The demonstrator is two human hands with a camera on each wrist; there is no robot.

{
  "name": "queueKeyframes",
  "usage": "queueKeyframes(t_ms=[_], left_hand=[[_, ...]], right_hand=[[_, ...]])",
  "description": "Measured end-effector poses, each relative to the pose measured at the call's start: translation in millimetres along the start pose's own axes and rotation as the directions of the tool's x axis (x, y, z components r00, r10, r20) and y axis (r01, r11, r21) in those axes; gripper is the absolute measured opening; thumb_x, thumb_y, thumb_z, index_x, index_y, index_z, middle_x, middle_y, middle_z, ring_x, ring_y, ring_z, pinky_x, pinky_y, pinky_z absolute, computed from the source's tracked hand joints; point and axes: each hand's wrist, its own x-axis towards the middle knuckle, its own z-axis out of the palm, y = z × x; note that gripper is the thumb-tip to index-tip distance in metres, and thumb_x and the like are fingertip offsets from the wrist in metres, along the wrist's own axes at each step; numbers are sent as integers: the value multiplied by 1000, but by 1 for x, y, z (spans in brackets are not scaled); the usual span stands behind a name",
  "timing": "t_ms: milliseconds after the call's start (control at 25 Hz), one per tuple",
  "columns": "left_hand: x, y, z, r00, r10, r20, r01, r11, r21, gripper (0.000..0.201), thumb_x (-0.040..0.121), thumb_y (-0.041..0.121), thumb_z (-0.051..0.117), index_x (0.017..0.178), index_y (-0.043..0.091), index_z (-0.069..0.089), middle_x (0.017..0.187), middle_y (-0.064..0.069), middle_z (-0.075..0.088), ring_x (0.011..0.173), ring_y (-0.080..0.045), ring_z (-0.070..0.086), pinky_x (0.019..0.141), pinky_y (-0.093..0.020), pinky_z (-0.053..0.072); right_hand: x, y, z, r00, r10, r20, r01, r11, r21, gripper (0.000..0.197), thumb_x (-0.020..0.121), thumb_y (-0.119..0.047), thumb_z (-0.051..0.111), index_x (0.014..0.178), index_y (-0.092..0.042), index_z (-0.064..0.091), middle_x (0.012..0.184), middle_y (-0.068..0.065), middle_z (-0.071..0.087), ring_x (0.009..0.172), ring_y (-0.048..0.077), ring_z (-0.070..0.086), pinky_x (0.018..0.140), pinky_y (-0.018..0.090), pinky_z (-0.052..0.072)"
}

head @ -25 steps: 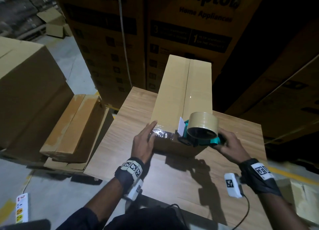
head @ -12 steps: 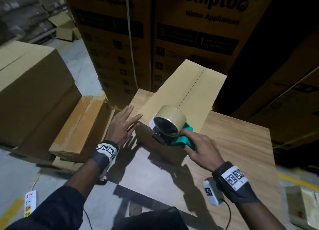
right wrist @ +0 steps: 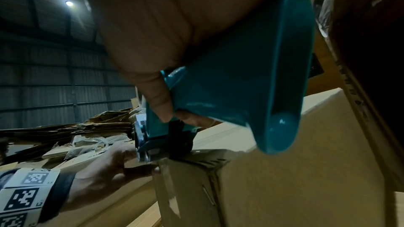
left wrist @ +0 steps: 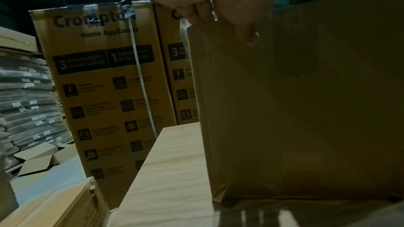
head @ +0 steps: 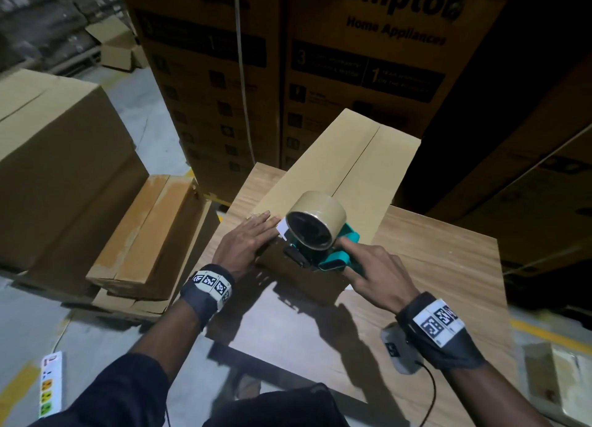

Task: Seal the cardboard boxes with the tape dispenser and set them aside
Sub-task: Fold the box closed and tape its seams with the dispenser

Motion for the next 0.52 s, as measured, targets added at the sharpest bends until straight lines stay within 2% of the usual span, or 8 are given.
queueKeyframes(t_ms=[160,280,360,520], left_hand=[[1,-7,1,1000,-3,25,3,1000,8,83,75,-8,82,147,21,55,151,-6,54,142,-26,48,118,-46,30],[0,-7,9,999,18,36,-19,1000,24,84,76,-4,83,149,22,53,152,-5,53,143,-25,47,119,-42,30],[-1,-6,14,999,12,33,-13,1000,17,83,78,0,85,150,23,51,153,-3,51,145,-22,44,120,-39,29],[0,-5,10,999,15,31,-16,1000,13,86,72,3,89,149,20,53,153,-7,51,144,-27,46,119,-45,31]], right_hand=[[-37,20,-16,997,63,-32,-65,996,-68,44,91,-28,65,126,-46,47,104,-17,70,79,12,57,61,32,44],[-79,39,-23,993,111,-50,-114,992,-50,54,86,-23,72,128,-47,48,105,-16,70,79,12,61,63,40,56],[-92,47,-25,991,117,-67,-121,991,-59,53,85,-22,74,126,-44,50,103,-14,71,80,15,64,63,44,57],[-89,55,-23,993,102,-56,-107,990,-96,42,88,-31,63,126,-44,50,98,-13,70,71,14,59,62,41,54]])
